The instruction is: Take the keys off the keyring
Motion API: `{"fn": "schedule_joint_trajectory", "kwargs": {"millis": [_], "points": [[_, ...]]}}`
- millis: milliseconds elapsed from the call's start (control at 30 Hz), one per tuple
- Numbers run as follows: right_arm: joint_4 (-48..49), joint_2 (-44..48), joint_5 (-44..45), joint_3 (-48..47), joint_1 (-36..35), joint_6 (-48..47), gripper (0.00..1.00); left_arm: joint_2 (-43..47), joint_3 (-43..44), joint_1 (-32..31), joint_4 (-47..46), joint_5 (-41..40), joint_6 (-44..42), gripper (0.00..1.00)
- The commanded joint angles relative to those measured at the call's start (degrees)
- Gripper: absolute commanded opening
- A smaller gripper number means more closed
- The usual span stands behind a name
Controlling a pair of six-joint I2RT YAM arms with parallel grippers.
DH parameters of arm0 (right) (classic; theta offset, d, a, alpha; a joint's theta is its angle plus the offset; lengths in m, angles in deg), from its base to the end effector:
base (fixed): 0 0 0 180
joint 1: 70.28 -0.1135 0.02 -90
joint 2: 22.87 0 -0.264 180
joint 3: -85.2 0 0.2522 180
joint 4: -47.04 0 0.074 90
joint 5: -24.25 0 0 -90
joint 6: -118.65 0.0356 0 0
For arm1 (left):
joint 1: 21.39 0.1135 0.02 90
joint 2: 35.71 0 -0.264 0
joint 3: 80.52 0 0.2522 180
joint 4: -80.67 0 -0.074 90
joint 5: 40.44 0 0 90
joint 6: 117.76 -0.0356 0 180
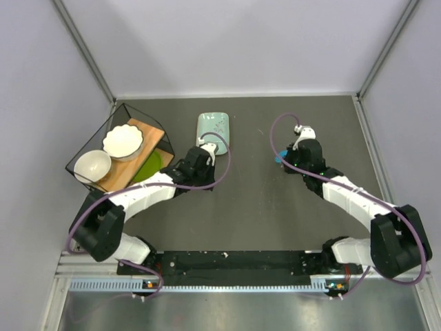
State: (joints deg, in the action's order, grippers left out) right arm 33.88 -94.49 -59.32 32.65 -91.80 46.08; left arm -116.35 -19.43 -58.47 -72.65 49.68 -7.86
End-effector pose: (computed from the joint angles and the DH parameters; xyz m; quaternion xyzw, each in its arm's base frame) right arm 0.2504 0.0945 0.2233 -0.0041 0.8746 0.1145 0.4711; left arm 0.2317 -0.1752 0.2104 0.1390 0.9175 -0.1787 0.3271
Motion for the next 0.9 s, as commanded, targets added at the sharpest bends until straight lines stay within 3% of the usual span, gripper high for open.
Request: {"fn": "schedule_joint_trajectory", "kwargs": {"millis": [0,100,133,267,300,333,467,500,533,567,633,667,700,767,867], "points": [[7.13,0.68,-9.86,2.9,0.07,8.31,0.0,-3.02,2.59,0.17,-2.03,-2.49,1.54,0.0],[6.96,2.7,-10.04,6.95,0.16,11.48,0.08,-5.22,3.12,0.34,-1.94,-3.72,2.25,0.0],[6.17,3.4,-9.69,7.4,0.07,11.66,0.18,-6.1,3.12,0.43,-2.2,-3.98,2.6,0.0],[0.21,7.36,-7.93,6.71,0.16,11.57,0.35,-8.56,3.82,0.52,-2.38,-3.29,3.13,0.0],[-0.42,9.63,-7.93,6.44,0.07,11.57,0.43,-9.0,3.91,0.6,-2.21,-3.2,3.56,0.0],[-0.51,10.52,-8.98,6.01,0.07,11.4,0.6,-9.27,4.0,0.95,-2.21,-2.94,4.44,0.0],[-10.68,11.67,-8.64,-2.22,-0.1,8.78,0.73,-10.41,5.31,1.4,-1.42,-1.09,4.89,0.2],[-15.93,11.41,-7.68,-4.35,-0.97,7.63,0.77,-10.59,5.75,1.4,-0.98,-1.17,4.71,0.21],[-18.07,11.32,-4.97,-6.28,-2.11,6.49,0.92,-10.33,6.02,1.4,-0.45,-1.26,4.45,0.22],[-20.09,11.41,-4.07,-10.31,-3.34,4.56,0.99,-9.89,6.19,1.4,-0.45,-1.18,4.18,0.23],[-26.16,12.98,-1.27,-14.46,-8.08,3.84,0.99,-7.0,6.19,1.4,-0.1,-1.61,3.74,0.31],[-27.57,13.77,-0.47,-17.96,-9.84,3.84,0.99,-5.68,6.37,1.4,0.34,-1.79,3.57,0.43],[-28.28,14.3,-0.55,-19.04,-11.86,4.1,0.99,-2.8,6.72,1.4,0.95,-1.01,2.7,0.73],[-28.2,16.06,-5.81,-20.88,-13.64,6.02,0.99,0.91,7.42,1.4,1.66,-0.12,1.55,0.81],[-28.2,18.6,-5.12,-21.07,-13.99,11.03,0.99,9.78,7.6,1.4,1.93,5.49,-0.74,0.85]]}}
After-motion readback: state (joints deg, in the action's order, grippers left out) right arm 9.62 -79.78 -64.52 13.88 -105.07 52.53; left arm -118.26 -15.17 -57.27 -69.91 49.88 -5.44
